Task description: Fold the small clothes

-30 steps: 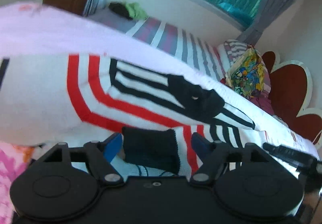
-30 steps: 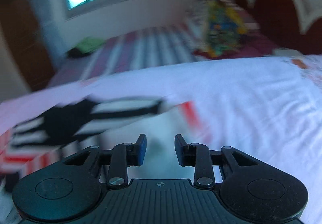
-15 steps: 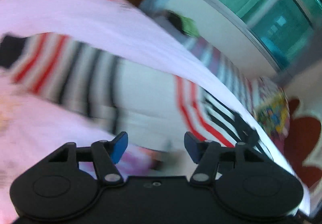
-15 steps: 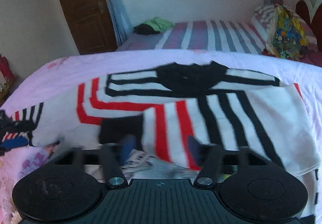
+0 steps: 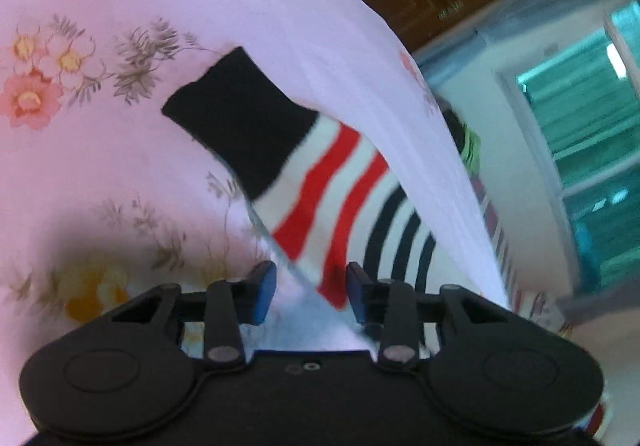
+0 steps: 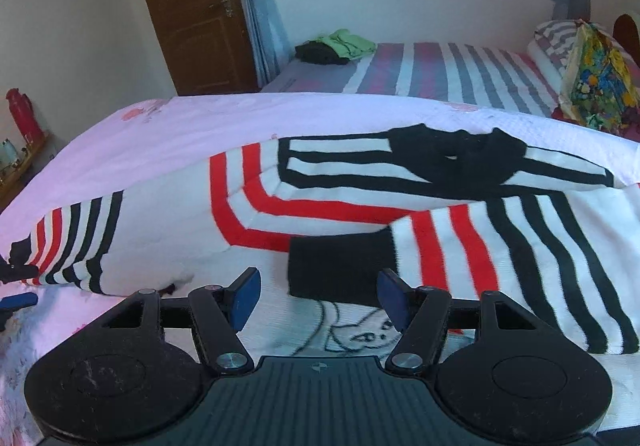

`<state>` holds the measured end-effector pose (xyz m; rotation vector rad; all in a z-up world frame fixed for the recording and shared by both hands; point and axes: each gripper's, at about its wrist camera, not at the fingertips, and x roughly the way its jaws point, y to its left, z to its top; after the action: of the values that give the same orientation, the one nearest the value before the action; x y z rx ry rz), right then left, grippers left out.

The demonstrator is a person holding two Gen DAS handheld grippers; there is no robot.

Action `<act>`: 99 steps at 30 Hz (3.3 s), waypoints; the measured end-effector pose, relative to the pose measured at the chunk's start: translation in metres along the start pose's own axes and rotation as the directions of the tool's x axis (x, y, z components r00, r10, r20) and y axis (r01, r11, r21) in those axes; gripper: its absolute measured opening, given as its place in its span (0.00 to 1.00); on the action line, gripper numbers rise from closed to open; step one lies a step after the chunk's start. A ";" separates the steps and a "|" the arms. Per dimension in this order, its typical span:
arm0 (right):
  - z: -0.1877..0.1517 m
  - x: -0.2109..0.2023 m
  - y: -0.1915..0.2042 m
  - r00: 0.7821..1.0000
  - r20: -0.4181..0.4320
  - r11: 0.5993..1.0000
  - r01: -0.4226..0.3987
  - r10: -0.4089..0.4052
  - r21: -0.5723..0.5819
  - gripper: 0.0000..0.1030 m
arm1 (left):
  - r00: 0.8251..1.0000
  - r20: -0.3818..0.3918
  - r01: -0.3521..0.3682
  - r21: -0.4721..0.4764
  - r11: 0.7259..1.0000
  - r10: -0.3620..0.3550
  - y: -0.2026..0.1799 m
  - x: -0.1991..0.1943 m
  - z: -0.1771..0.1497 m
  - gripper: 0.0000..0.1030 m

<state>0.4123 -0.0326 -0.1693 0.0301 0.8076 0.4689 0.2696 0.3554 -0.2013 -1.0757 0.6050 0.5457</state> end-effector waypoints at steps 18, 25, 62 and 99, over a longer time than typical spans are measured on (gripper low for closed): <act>0.005 0.012 -0.028 0.994 0.029 0.993 0.108 -0.109 0.052 0.62 | 0.962 0.127 0.206 0.233 0.950 -0.240 -0.072 -0.013 -0.005 0.05; -0.003 0.014 -0.060 0.995 -0.044 0.987 0.092 -0.086 0.134 0.62 | 0.899 -0.127 0.421 0.517 0.745 -0.420 -0.202 0.000 -0.092 0.05; 0.012 -0.015 -0.073 0.995 0.083 0.985 0.039 -0.054 0.169 0.04 | 0.987 -0.154 0.074 0.661 0.747 0.039 -0.182 0.066 -0.170 0.54; -0.021 -0.077 -0.208 0.950 0.115 0.883 0.220 -0.290 0.415 0.11 | 0.987 -0.158 0.118 0.662 0.740 -0.015 -0.226 0.092 -0.167 0.53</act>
<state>0.4337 -0.2539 -0.1729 0.3351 0.7107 0.0423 0.4568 0.1279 -0.1789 -0.4373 0.8066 0.1471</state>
